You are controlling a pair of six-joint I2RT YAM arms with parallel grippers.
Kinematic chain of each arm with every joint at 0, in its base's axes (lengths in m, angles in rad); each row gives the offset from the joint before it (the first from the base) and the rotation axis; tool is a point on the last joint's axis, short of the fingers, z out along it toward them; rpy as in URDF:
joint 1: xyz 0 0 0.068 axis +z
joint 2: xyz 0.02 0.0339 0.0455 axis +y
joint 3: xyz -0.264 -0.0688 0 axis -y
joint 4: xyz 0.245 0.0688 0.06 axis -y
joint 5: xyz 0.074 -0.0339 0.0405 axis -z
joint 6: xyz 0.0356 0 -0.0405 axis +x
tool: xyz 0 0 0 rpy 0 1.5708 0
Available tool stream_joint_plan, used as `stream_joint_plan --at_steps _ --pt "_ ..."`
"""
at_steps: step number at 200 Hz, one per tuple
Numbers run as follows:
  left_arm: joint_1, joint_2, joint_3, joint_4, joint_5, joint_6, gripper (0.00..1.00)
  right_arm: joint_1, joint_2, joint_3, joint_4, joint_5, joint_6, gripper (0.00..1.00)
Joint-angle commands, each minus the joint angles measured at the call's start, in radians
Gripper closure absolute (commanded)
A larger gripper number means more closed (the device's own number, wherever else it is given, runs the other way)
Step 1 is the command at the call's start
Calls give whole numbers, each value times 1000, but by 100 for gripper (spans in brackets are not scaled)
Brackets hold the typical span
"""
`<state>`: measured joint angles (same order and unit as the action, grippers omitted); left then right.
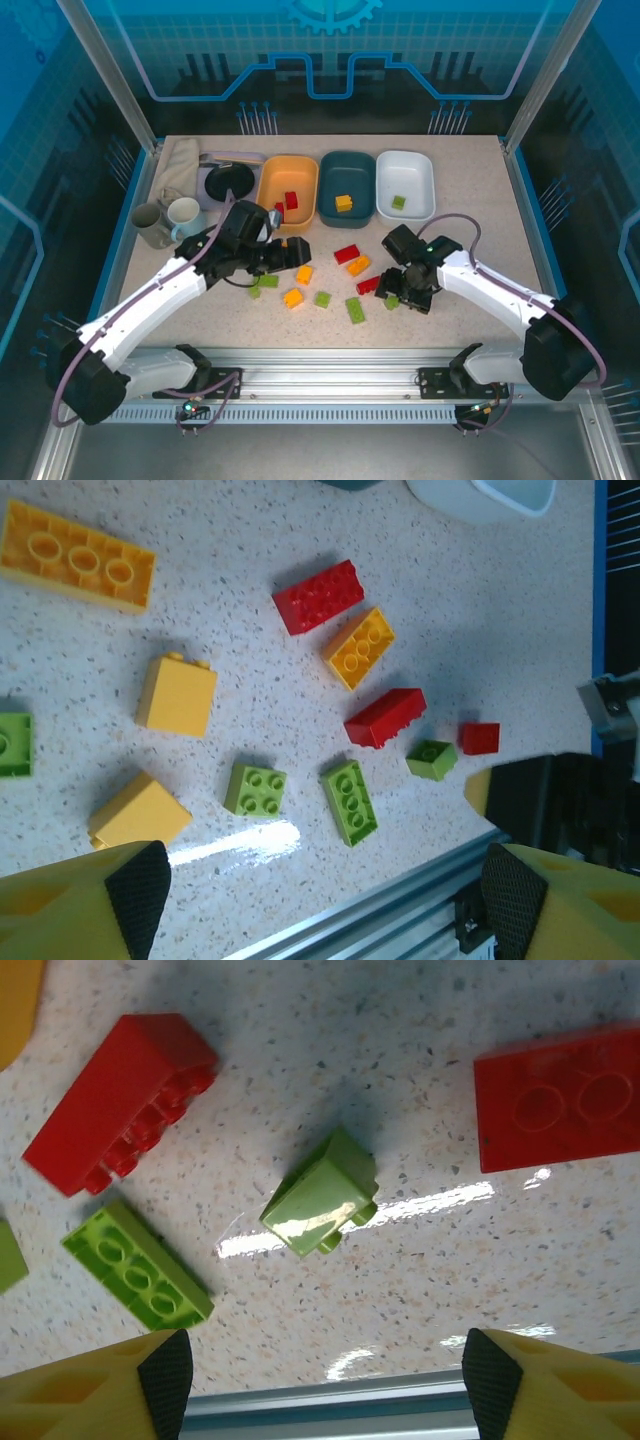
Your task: Sort the legos into containers by color
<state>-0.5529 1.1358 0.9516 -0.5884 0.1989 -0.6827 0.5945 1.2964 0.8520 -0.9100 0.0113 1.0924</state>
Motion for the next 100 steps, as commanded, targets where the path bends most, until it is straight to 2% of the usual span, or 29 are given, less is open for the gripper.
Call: stream_joint_plan --at_steps 1,29,72,100 --pt "-11 -63 -42 65 56 -17 14 -6 9 -40 67 -24 245 27" --pt "-11 -120 -89 91 71 -7 12 -23 20 -85 145 -21 348 31" --pt "-11 -175 -134 116 77 -37 11 -65 73 -99 218 -55 354 34" --pt "-11 -191 -134 104 76 -31 11 -82 96 -118 265 -65 361 42"
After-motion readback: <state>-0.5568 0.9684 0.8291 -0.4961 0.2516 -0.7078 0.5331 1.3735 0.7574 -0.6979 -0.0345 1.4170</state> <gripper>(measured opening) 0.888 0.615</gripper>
